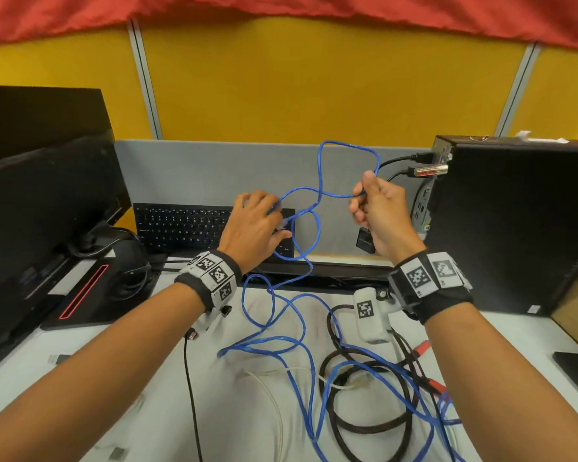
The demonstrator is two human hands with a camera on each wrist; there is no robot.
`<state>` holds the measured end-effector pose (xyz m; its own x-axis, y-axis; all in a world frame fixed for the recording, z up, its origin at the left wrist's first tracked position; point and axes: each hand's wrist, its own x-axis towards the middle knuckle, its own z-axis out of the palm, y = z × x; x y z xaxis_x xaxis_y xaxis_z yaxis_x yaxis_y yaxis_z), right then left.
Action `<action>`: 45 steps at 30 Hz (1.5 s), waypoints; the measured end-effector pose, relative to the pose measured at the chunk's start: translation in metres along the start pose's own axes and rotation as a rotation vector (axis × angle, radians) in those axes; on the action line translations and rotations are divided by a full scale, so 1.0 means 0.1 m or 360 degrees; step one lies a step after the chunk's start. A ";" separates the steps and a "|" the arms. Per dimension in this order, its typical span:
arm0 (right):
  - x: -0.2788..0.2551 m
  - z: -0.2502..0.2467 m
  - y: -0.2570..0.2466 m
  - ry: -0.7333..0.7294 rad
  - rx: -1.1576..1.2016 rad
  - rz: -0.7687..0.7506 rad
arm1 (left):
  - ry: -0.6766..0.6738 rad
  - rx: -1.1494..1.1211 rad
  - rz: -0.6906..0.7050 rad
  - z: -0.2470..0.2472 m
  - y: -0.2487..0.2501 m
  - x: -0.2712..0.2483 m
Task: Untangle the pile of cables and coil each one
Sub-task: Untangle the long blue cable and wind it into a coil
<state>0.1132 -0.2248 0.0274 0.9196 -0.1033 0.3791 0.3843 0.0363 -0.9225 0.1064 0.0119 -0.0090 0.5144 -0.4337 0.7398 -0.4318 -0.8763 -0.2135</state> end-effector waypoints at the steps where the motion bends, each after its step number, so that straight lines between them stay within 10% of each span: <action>1: 0.00 0.01 0.01 -0.0012 -0.0018 0.0005 | 0.0007 -0.0053 0.0006 0.02 0.01 0.00; 9: -0.03 0.03 0.01 -0.0008 -0.0177 0.0060 | 0.0090 -0.0593 -0.0097 0.04 0.08 -0.01; 16: -0.06 0.07 0.02 -0.0223 -0.0124 0.0495 | 0.0046 -0.1816 -0.0880 -0.19 0.09 0.15; 21: -0.09 0.13 -0.10 0.0124 -0.0889 -0.0053 | -0.0186 -0.2279 -0.1212 -0.31 0.06 0.24; 28: -0.14 0.36 -0.45 -0.0162 -0.1600 -0.1071 | -0.0554 -0.2132 -0.0825 -0.66 0.07 0.33; 35: -0.11 0.45 -0.39 -0.0349 -0.1614 -0.1033 | -0.0673 -0.1954 -0.0813 -0.85 0.11 0.40; 39: -0.16 0.52 -0.27 -0.0528 -0.1634 -0.0946 | -0.0340 -0.1905 -0.0936 -0.83 0.07 0.37; 45: -0.08 0.51 -0.21 -0.0278 -0.1034 -0.0782 | -0.0429 -0.1916 -0.0717 -0.80 -0.13 0.25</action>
<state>0.1014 -0.1740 0.0476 0.6796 0.1997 0.7059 0.6707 -0.5590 -0.4875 0.0659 0.0289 0.0634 0.8565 -0.3051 0.4164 -0.4987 -0.2805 0.8201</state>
